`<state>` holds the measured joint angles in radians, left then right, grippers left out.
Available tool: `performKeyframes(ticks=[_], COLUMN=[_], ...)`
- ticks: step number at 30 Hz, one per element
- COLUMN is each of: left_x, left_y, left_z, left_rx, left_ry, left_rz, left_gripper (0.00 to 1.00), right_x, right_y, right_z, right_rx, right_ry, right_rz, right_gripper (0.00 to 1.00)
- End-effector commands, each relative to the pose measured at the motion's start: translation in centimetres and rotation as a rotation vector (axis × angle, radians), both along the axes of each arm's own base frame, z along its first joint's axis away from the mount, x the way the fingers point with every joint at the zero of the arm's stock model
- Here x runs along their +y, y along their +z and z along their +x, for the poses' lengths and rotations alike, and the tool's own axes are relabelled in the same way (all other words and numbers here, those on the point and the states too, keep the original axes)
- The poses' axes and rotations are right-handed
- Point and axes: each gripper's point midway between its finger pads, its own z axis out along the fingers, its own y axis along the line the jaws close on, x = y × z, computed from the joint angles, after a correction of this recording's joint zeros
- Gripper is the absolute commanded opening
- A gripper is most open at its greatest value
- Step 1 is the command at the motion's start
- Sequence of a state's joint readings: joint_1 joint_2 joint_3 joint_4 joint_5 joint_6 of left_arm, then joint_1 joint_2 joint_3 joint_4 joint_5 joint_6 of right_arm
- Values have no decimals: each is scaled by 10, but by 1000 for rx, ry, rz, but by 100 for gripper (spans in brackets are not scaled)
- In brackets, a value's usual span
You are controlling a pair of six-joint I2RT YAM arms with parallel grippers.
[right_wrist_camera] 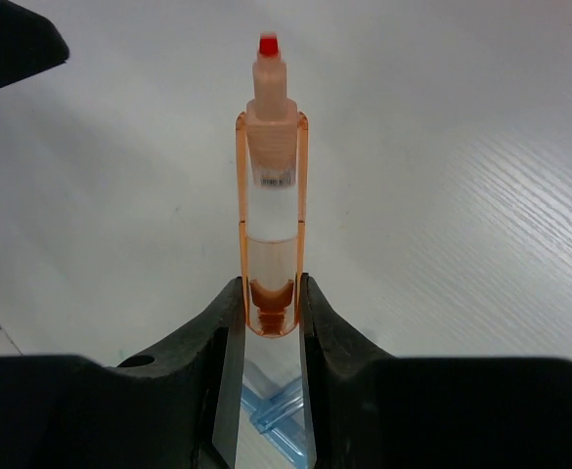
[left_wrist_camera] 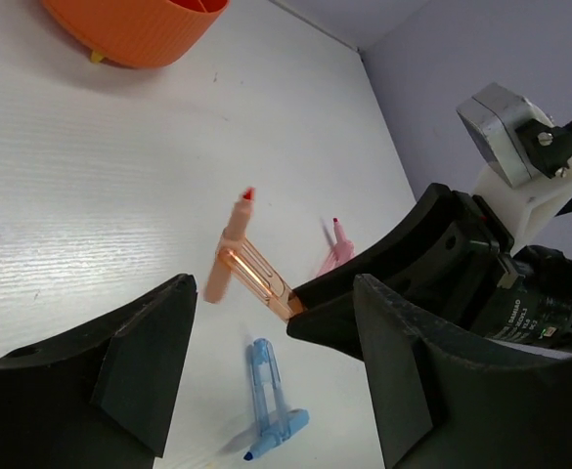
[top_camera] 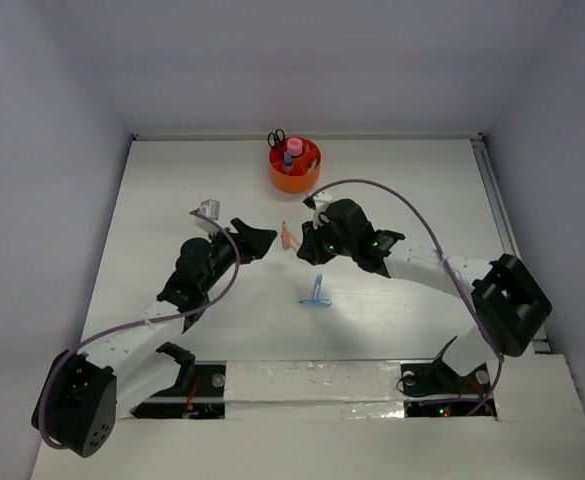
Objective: Sort the stationery into containers
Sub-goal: Pick up the pen from the center of the board.
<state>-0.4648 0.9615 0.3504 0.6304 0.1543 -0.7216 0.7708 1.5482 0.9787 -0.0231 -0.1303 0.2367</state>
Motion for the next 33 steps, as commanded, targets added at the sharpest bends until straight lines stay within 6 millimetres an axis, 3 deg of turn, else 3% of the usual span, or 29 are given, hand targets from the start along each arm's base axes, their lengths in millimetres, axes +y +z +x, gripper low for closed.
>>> performKeyframes(ticks=[1,3,9,13,18,21,33], left_x=[1,5,7,6,6,5,3], left_y=[29,22,24,35,55,66,75], left_z=[0,-9,-27,-31,-36,-38,-33], left_rx=[-133,-161,-257,-330,-425,-465,-500], left_ry=[1,2,-19,-34,-31,-30,-17], left_rz=[-8,17,45,93,106,98,117], left_gripper=[61,61,57,51,52,54,53], right_x=[10,9,17,20,26,28,26], right_y=[40,45,91,115,140,143,152], right_z=[-6,-13,-24,-31,-46,-52,-70], right_rx=[-5,31,60,77,122,144,176], right_ry=[37,47,93,115,189,217,274], right_rz=[88,81,149,178,217,223,263], right_gripper=[5,4,0,0,0,0,0])
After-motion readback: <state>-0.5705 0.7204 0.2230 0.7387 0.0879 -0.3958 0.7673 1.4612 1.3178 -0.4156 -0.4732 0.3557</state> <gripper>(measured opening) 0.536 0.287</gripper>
